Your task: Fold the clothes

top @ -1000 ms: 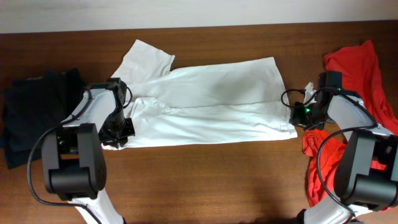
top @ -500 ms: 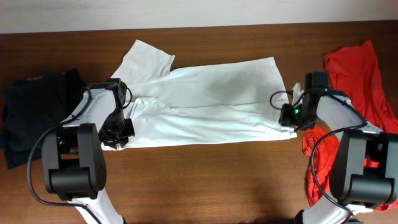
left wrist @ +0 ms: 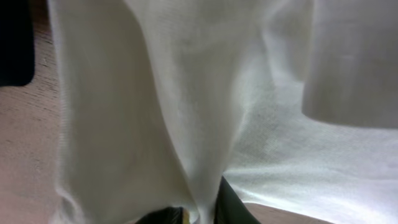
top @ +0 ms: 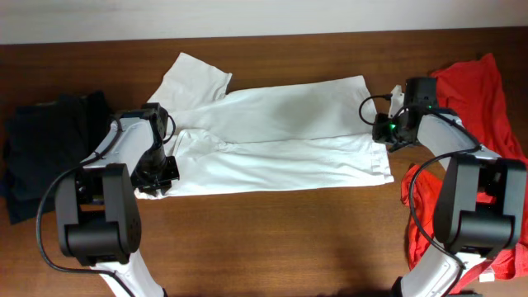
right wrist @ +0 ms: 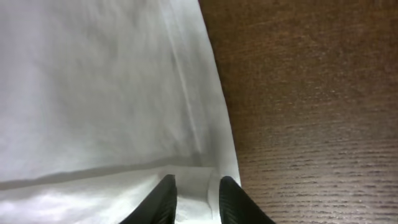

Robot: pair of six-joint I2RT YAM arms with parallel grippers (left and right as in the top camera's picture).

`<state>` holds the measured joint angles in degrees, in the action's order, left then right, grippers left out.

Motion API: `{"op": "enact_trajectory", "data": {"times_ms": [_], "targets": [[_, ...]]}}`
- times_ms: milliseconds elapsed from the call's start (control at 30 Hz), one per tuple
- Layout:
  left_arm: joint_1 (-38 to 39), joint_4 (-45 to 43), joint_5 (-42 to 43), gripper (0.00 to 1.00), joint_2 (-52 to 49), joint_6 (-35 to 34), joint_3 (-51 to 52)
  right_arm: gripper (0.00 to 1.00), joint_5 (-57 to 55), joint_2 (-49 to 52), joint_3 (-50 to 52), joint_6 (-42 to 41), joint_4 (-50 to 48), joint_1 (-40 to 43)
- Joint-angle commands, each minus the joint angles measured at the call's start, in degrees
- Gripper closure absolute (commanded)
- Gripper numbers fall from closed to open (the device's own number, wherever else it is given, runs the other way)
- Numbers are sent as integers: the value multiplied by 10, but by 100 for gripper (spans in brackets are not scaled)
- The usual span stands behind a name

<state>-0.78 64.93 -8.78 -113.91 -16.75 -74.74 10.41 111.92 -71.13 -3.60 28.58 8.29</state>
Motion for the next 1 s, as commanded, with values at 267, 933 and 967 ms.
{"op": "enact_trajectory", "data": {"times_ms": [267, 933, 967], "targets": [[0, -4, 10, 83, -1, -4, -9, 96, 1, 16, -82, -3, 52, -19], [0, 3, 10, 83, -1, -4, -8, 96, -89, 18, 25, -9, 193, -17], [0, 16, 10, 83, -1, -4, -8, 96, -134, 18, 23, -52, 219, -10]]}}
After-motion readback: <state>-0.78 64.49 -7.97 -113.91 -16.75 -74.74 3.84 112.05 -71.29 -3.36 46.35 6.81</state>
